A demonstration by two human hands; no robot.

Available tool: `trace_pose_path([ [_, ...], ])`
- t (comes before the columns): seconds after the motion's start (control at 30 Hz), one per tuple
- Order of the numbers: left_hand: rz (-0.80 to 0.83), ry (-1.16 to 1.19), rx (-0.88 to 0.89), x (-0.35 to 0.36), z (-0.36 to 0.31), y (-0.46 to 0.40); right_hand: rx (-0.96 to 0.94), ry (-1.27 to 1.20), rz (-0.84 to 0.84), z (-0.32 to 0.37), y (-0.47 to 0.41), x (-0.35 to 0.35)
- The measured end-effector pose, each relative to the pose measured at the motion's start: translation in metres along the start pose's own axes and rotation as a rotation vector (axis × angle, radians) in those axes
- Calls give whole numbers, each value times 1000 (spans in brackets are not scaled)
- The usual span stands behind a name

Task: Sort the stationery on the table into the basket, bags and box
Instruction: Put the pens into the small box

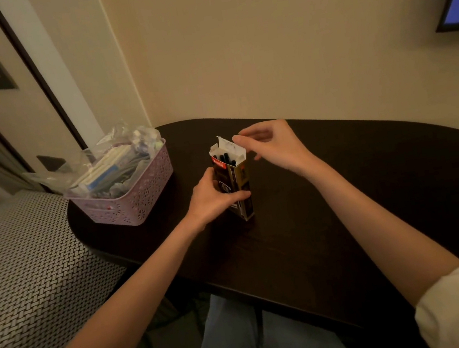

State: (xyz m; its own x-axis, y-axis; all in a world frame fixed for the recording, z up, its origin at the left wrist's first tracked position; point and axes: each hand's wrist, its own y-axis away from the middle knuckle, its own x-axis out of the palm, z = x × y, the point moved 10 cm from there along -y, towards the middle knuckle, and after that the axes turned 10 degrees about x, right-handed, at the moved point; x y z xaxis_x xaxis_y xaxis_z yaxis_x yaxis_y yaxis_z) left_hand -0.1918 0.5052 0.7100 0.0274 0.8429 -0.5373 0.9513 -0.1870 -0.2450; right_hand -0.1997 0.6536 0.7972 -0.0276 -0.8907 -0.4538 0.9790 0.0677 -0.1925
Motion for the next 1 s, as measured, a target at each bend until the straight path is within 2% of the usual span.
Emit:
trace_pose_path([
  [0.13,45,-50,-5,3,-1,-2,-11,12,27,4,-2,-1],
  [0.23,41,26,44,5,-11,-4,3,-11,42,3,-6,-6],
  [0.37,-200,216,204,-16,-36,-3,10,-13,63,0,-7,-8],
  [0.47,-313,305,234,-25,-46,-1,13,-25,59,-2,-8,-9],
  [0.6,-320,357,228,-22,-43,-3,25,-72,44,-7,-6,-12],
  [0.73,-333,462,148,-18,-31,-6,46,-151,58,-15,-4,-10],
  [0.9,-305,456,118,-13,-31,-12,41,-254,82,-18,-1,-5],
  [1.0,-260,461,117,-10,-34,-15,-1,-214,97,-14,0,-3],
])
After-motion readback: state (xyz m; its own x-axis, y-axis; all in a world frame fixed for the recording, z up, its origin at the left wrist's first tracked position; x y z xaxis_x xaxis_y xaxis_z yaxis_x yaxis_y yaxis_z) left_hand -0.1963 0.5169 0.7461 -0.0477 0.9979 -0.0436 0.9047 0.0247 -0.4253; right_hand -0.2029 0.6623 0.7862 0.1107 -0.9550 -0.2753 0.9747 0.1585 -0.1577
